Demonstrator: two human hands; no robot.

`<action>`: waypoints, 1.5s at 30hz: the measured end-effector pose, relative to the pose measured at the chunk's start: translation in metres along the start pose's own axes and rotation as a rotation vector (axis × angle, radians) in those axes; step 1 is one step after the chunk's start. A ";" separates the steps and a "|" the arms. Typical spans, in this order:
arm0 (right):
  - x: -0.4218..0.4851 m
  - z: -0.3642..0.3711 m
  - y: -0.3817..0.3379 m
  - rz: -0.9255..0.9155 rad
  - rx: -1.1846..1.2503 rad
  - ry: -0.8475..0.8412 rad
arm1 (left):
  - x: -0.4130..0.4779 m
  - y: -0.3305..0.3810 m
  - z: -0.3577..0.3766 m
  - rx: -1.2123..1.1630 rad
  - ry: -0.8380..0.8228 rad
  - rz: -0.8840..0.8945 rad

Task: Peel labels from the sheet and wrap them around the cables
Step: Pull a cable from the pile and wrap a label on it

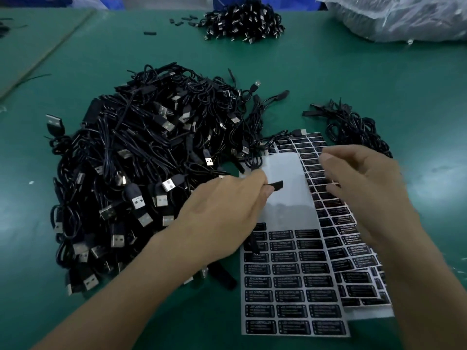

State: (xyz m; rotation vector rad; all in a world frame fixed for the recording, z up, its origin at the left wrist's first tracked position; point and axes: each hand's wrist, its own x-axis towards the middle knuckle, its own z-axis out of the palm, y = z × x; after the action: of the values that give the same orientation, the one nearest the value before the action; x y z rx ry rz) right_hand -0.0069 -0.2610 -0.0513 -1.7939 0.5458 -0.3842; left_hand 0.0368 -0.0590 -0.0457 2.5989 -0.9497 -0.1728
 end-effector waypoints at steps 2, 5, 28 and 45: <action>0.000 -0.006 -0.004 0.132 0.155 -0.044 | 0.001 -0.004 0.000 0.018 -0.019 0.001; 0.000 -0.008 -0.008 0.300 0.361 -0.124 | 0.002 -0.008 0.002 -0.028 -0.012 -0.011; -0.011 0.015 0.002 0.201 0.080 -0.507 | 0.004 -0.013 0.000 -0.260 -0.016 -0.067; -0.016 0.020 0.005 0.117 0.080 -0.455 | 0.005 -0.014 -0.001 -0.399 0.003 -0.087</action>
State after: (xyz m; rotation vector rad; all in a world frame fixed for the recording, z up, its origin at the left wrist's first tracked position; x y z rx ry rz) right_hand -0.0106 -0.2369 -0.0611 -1.6917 0.3053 0.0845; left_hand 0.0492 -0.0523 -0.0502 2.2697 -0.7156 -0.3435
